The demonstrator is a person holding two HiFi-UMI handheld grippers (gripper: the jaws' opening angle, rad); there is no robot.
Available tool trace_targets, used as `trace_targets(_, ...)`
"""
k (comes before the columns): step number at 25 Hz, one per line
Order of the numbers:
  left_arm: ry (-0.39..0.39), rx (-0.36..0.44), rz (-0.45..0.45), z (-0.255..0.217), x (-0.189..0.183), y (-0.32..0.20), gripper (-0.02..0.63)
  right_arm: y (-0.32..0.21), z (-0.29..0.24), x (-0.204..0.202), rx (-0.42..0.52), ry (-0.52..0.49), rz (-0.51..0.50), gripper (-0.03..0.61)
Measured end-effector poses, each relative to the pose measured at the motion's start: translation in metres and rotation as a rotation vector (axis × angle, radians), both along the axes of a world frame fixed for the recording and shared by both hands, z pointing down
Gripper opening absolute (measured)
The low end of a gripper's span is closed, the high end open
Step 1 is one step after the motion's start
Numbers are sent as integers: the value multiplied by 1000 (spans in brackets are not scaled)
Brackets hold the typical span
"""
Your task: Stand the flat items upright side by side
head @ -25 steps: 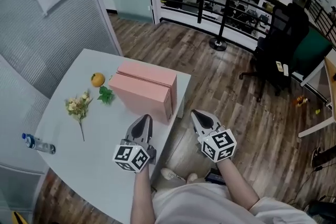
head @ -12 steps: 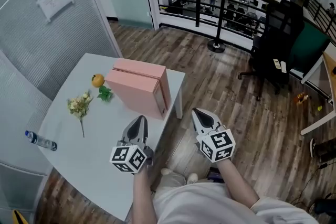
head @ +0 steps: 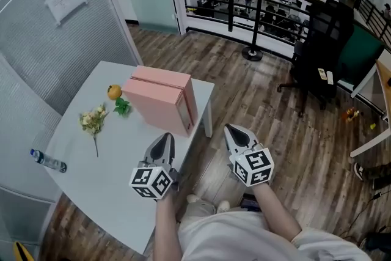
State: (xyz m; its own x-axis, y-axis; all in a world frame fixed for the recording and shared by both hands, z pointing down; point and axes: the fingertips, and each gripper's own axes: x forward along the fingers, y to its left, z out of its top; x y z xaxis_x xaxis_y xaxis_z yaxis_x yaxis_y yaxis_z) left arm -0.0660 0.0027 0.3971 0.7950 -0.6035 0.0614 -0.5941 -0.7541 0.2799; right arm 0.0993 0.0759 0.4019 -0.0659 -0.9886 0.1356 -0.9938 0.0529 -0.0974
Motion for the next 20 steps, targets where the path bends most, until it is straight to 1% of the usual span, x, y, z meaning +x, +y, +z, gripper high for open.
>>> trace_targets(20, -11, -19, 9, 7, 1, 3, 6, 4, 3, 0, -7, 0, -3, 15)
